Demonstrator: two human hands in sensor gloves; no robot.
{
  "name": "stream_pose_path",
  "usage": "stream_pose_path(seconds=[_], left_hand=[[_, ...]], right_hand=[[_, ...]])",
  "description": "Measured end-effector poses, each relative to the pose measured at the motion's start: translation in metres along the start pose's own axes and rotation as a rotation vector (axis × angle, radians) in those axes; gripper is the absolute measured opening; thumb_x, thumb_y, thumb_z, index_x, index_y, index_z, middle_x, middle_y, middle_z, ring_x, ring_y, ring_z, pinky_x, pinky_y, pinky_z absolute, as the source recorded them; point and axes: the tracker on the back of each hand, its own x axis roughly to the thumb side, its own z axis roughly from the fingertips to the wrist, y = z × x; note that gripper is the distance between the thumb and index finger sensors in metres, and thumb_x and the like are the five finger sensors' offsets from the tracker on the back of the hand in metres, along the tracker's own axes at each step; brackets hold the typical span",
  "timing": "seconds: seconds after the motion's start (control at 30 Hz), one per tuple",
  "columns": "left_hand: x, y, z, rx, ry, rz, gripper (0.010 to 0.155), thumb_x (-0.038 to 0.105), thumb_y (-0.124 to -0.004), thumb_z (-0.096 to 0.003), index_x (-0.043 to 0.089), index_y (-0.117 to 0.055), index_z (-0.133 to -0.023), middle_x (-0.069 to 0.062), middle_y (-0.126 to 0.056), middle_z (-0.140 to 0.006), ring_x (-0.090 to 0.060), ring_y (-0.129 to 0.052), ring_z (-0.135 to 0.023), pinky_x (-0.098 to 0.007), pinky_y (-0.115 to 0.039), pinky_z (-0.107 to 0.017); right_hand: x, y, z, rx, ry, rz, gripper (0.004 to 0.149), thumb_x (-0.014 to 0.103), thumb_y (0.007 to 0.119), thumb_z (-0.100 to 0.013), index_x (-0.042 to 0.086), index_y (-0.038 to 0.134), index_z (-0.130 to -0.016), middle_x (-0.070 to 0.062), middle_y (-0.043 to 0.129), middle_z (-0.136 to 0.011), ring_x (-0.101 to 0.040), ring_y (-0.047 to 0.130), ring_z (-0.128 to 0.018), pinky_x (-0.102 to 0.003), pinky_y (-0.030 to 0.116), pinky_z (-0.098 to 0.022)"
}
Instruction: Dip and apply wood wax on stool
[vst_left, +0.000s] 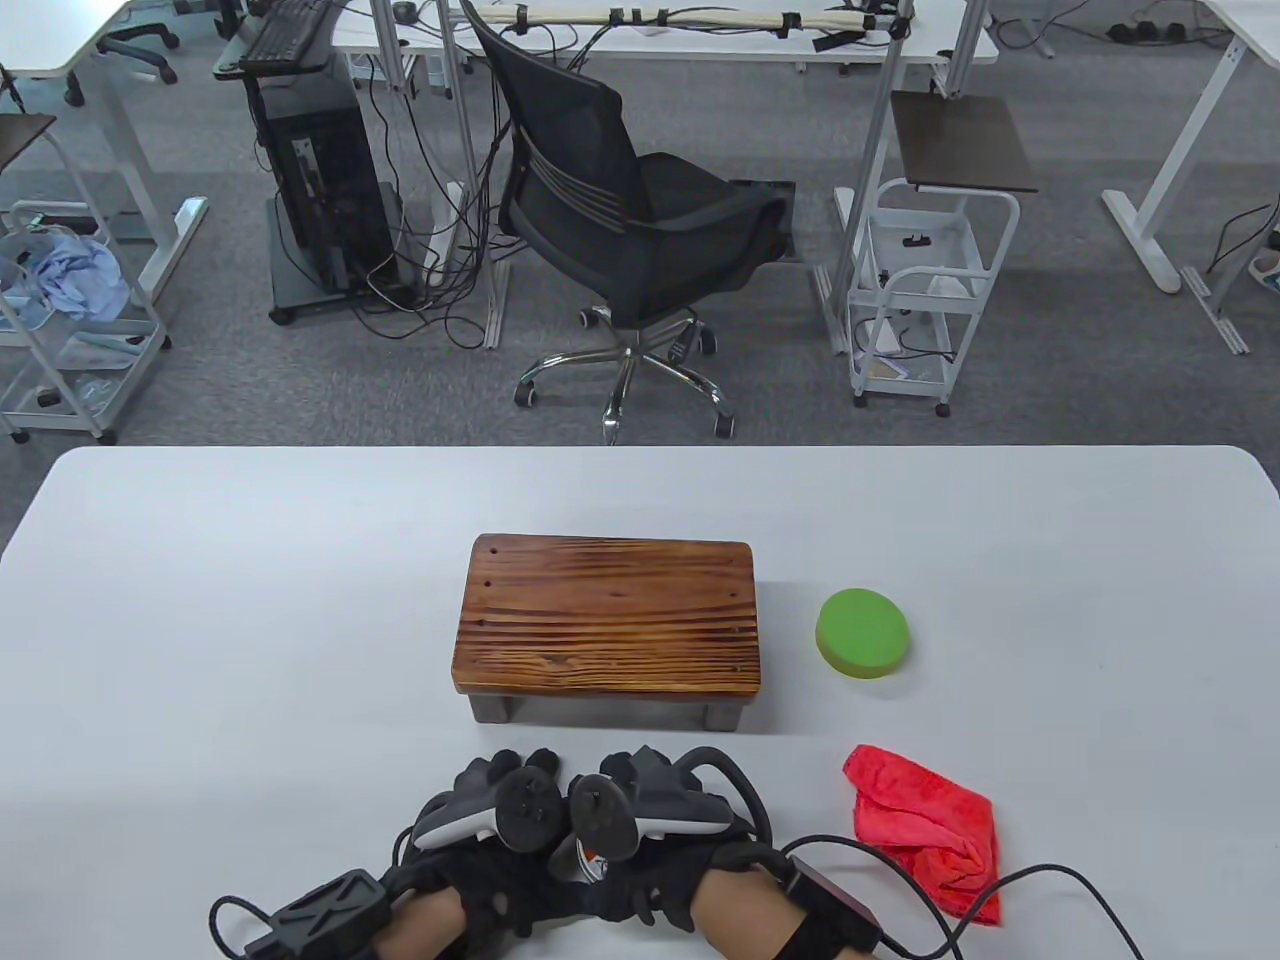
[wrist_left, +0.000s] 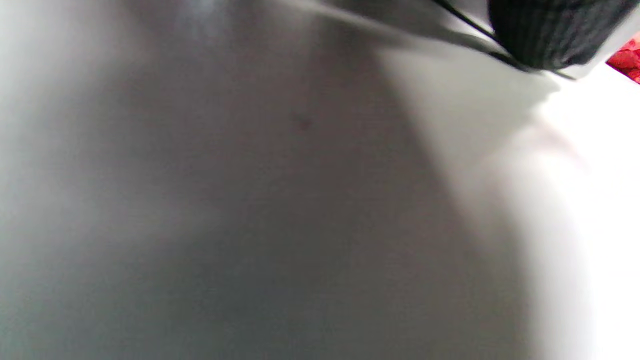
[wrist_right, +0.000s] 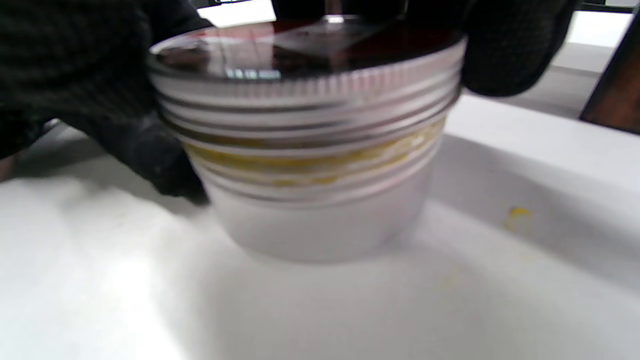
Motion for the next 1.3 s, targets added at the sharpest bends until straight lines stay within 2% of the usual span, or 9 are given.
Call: stream_pose_path(seconds=[0.5, 0.6, 0.67, 0.77, 0.9, 1.0, 1.17, 1.3], left_hand=[[0.000, -0.002, -0.001, -0.005, 0.001, 0.004, 0.079, 0.075, -0.064, -0.0570, 0.048, -0.009, -0.108, -0.020, 0.024, -0.111, -0.057, 0.022, -0.089, -0.082, 0.000, -0.054], [-0.001, -0.002, -0.002, -0.006, 0.001, 0.004, 0.079, 0.075, -0.063, -0.0574, 0.048, -0.009, -0.108, -0.020, 0.024, -0.111, -0.057, 0.022, -0.089, -0.082, 0.000, -0.054], [-0.001, -0.002, -0.002, -0.006, 0.001, 0.005, 0.079, 0.075, -0.063, -0.0573, 0.048, -0.009, -0.108, -0.020, 0.024, -0.111, -0.057, 0.022, -0.089, -0.082, 0.000, -0.054], [-0.001, -0.002, -0.002, -0.007, 0.000, 0.006, 0.079, 0.075, -0.064, -0.0572, 0.048, -0.009, -0.107, -0.020, 0.024, -0.110, -0.056, 0.022, -0.089, -0.082, 0.000, -0.054], [-0.002, -0.002, -0.002, -0.007, -0.001, 0.008, 0.079, 0.075, -0.064, -0.0571, 0.048, -0.010, -0.107, -0.020, 0.024, -0.110, -0.056, 0.022, -0.089, -0.082, 0.000, -0.054], [-0.002, -0.002, -0.002, -0.008, -0.001, 0.009, 0.079, 0.075, -0.064, -0.0570, 0.049, -0.010, -0.107, -0.020, 0.024, -0.110, -0.056, 0.022, -0.089, -0.082, 0.001, -0.054], [-0.003, -0.003, -0.003, -0.012, -0.005, 0.017, 0.079, 0.076, -0.064, -0.0571, 0.049, -0.010, -0.107, -0.020, 0.025, -0.110, -0.056, 0.023, -0.089, -0.081, 0.002, -0.053], [-0.003, -0.003, -0.003, -0.013, -0.006, 0.022, 0.078, 0.076, -0.063, -0.0574, 0.049, -0.010, -0.107, -0.020, 0.025, -0.110, -0.056, 0.024, -0.089, -0.081, 0.002, -0.053]], right_hand=[[-0.001, 0.004, 0.001, -0.013, 0.008, 0.003, 0.090, 0.065, 0.087, -0.042, 0.014, 0.049, -0.106, -0.014, 0.052, -0.104, -0.042, 0.065, -0.090, -0.057, 0.080, -0.058], [-0.007, -0.002, 0.003, 0.024, -0.017, -0.021, 0.092, 0.065, 0.087, -0.044, 0.014, 0.045, -0.108, -0.013, 0.051, -0.106, -0.040, 0.065, -0.094, -0.055, 0.080, -0.060], [-0.013, -0.011, 0.006, 0.024, -0.065, -0.044, 0.094, 0.064, 0.089, -0.044, 0.014, 0.044, -0.110, -0.015, 0.047, -0.110, -0.042, 0.064, -0.097, -0.058, 0.078, -0.063], [-0.018, -0.026, 0.008, 0.087, -0.209, -0.035, 0.093, 0.061, 0.093, -0.043, 0.020, 0.047, -0.112, -0.015, 0.044, -0.114, -0.043, 0.061, -0.101, -0.065, 0.072, -0.067], [-0.014, -0.030, 0.006, 0.193, -0.229, 0.088, 0.088, 0.055, 0.098, -0.044, 0.037, 0.043, -0.111, -0.009, 0.039, -0.117, -0.042, 0.056, -0.106, -0.069, 0.066, -0.070], [-0.010, -0.028, 0.005, 0.227, -0.232, 0.173, 0.081, 0.051, 0.098, -0.046, 0.043, 0.043, -0.106, -0.005, 0.039, -0.117, -0.038, 0.057, -0.106, -0.067, 0.068, -0.070], [-0.005, -0.021, 0.001, 0.257, -0.233, 0.230, 0.072, 0.047, 0.096, -0.050, 0.041, 0.048, -0.103, -0.002, 0.044, -0.113, -0.028, 0.064, -0.103, -0.057, 0.074, -0.070], [-0.003, -0.021, -0.001, 0.230, -0.245, 0.237, 0.071, 0.046, 0.096, -0.049, 0.039, 0.050, -0.102, -0.004, 0.047, -0.112, -0.027, 0.070, -0.098, -0.049, 0.078, -0.069]])
